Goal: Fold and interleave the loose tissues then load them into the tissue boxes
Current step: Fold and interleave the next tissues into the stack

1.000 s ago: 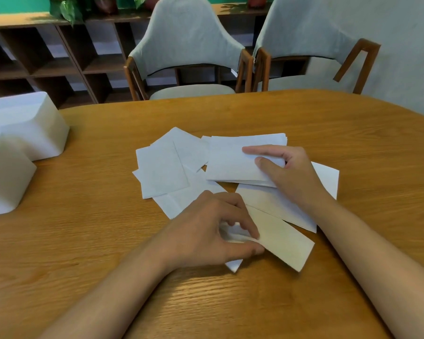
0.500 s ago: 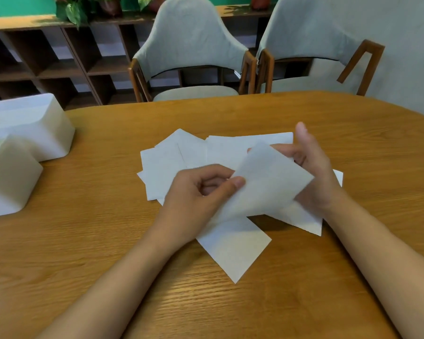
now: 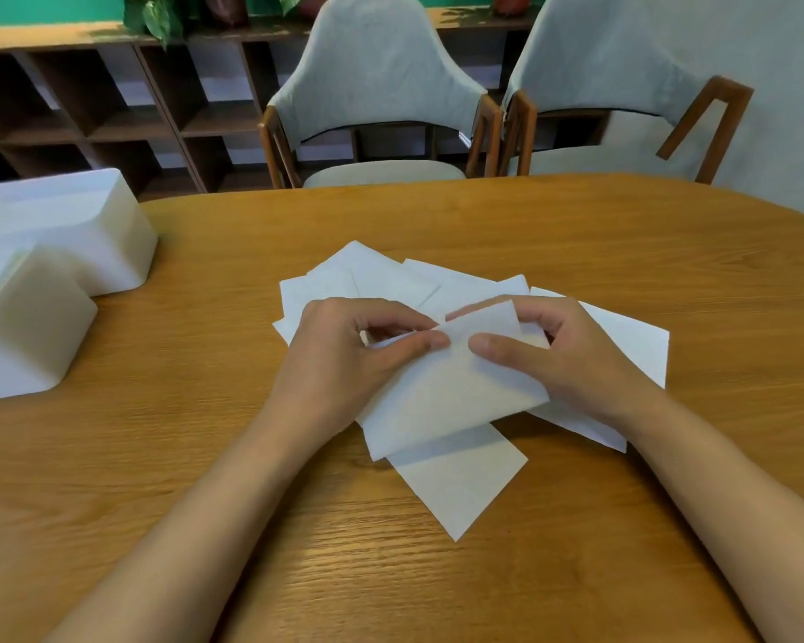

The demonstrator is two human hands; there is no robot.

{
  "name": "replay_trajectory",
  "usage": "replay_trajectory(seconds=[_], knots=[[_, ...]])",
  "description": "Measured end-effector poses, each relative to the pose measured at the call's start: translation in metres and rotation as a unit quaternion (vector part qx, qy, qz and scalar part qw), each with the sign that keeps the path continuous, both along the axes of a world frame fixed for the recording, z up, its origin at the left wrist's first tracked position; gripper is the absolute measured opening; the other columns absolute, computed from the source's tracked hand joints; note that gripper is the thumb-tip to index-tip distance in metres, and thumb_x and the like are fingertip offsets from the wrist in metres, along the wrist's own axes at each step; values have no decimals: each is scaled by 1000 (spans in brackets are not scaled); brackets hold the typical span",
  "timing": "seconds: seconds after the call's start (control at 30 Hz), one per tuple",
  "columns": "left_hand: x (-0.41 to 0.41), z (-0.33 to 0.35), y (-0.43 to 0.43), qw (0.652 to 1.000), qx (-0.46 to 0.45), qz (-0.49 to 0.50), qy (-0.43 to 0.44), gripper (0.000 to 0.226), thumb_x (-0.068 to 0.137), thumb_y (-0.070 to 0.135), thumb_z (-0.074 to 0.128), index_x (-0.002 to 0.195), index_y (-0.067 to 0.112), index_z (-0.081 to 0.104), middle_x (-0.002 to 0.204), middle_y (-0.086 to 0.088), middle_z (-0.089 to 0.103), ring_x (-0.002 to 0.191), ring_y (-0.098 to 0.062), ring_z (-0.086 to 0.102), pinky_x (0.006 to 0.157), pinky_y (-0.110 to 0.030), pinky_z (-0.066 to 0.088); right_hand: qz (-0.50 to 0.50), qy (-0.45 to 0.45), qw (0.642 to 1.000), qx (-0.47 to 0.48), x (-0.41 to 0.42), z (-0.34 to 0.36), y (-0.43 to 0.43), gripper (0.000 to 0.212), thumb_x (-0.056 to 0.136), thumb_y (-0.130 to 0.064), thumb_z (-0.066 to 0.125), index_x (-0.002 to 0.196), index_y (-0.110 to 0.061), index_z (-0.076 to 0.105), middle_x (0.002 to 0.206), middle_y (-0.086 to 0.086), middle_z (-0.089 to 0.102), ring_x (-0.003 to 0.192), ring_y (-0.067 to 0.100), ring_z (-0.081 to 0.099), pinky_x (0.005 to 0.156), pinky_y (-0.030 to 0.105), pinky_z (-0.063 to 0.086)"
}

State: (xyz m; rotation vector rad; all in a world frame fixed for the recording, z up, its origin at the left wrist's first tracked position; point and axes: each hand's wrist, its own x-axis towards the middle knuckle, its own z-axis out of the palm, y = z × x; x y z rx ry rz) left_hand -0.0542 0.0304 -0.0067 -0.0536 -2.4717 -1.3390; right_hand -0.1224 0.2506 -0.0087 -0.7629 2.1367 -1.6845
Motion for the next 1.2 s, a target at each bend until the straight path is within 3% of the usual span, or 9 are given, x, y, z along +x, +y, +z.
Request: replay_trajectory(seconds=[0.2,0.4,0.53,0.67,0.73,0.83,0.93,1.07,1.2], knots=[[0,-2,4,999,32,28,6,6,84,32,85,86,26,85,82,22,77,83,2,69,71,-10,43,12,62,998,31,3,-2,-6,71,88,-32,71,146,-53,34,127,-59,35,115,-33,37,83,-6,36],[0,-4,8,998,42,39,15,6,83,31,87,85,26,84,80,19,77,79,-3,68,70,-12,45,8,91,995,42,3,-5,-9,84,89,-34,71,153,-51,19,145,-51,17,123,-37,20,88,-10,24],[0,-7,9,997,35,54,32,7,83,31,88,84,27,83,78,19,75,80,-4,67,72,-13,44,23,78,996,31,4,-7,-11,78,96,-24,67,151,-56,21,144,-53,22,131,-25,28,101,7,35],[-5,-13,6,993,-37,90,65,19,86,35,84,104,32,78,105,17,70,99,-4,62,80,-9,39,-1,63,998,-7,2,-9,-9,77,97,-16,64,152,-52,24,146,-48,25,127,-25,34,95,0,36],[-8,-13,5,997,7,76,19,28,90,37,79,117,37,71,116,19,66,107,3,60,82,-8,39,-31,78,996,-3,-2,-9,-9,77,96,-21,65,152,-52,23,149,-48,21,131,-30,20,94,-9,23],[-8,-6,4,986,138,37,-81,33,94,42,73,125,42,64,119,18,69,106,6,63,89,-16,49,-78,84,993,-26,-7,-8,-6,76,96,-19,65,153,-47,25,147,-47,23,127,-34,18,92,-10,22],[-4,0,6,958,237,-10,-159,44,95,42,72,135,39,55,112,2,78,99,-19,76,92,-48,61,-113,93,988,-53,-11,-10,-3,81,95,-21,68,154,-48,20,155,-38,20,133,-28,21,105,5,26],[-4,0,5,964,231,10,-127,54,94,30,75,140,42,49,112,-3,78,90,-21,79,74,-36,65,-68,20,994,-80,-14,-12,-3,96,83,-38,80,149,-62,15,162,-22,19,139,3,42,110,34,47],[-6,-8,2,976,197,43,-85,58,89,27,82,134,45,49,114,-2,77,93,-22,78,76,-47,66,0,-8,997,-76,-10,-5,-2,74,87,-32,73,146,-58,36,139,-50,34,124,-23,40,92,6,45]])
